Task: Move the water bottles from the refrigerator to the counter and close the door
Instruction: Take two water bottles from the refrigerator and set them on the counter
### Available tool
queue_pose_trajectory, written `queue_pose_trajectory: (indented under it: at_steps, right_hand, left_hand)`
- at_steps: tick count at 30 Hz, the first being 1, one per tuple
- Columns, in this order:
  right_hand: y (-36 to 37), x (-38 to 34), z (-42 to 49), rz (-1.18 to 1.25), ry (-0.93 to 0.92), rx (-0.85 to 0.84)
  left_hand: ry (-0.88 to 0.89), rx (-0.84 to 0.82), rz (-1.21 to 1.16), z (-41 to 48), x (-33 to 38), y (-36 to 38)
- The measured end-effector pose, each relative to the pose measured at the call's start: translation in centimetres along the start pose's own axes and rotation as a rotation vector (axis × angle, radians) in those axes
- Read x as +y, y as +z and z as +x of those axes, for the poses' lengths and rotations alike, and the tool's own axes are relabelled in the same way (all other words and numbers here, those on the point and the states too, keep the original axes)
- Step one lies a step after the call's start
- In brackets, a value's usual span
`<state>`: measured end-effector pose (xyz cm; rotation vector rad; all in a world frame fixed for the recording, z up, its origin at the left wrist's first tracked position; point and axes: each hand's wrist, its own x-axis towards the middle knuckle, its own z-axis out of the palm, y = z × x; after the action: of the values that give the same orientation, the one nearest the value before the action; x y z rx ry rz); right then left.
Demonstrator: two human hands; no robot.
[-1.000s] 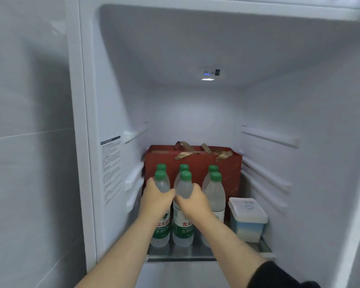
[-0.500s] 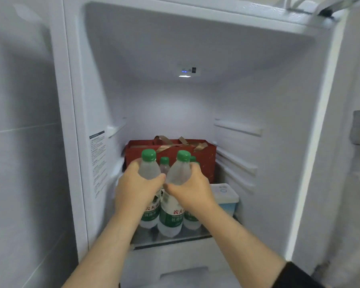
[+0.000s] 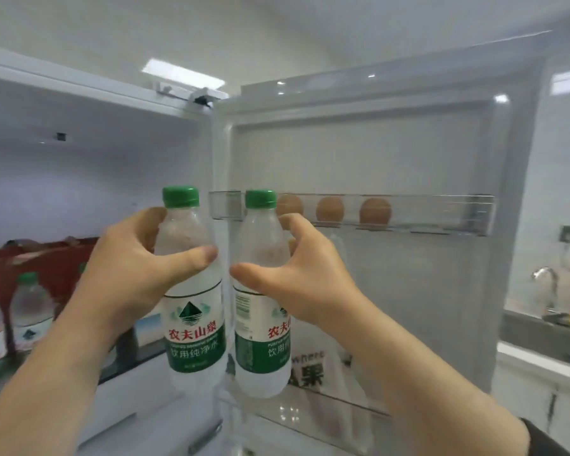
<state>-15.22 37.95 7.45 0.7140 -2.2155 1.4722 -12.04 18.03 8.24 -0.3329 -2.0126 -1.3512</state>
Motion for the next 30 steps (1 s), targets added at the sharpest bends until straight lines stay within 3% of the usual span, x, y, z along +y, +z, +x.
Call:
queue_pose_trajectory:
  at_steps: [7, 17, 30]
  right_hand:
    - [-17.1, 0.2, -9.2, -0.116, -0.024, 0.185]
    - [-40.3, 2.4, -23.3, -0.416, 0.117, 0.404]
    - [-60.1, 10.5, -31.0, -0.665, 0.409, 0.789]
  left_hand:
    - [0.103, -0.177, -0.191, -4.1, 10.1, 13.9]
    - [0.177, -0.496, -0.549, -11.1, 22.6, 36.7]
    - [0.211, -0.886, -0.788, -13.8, 29.6, 65.3]
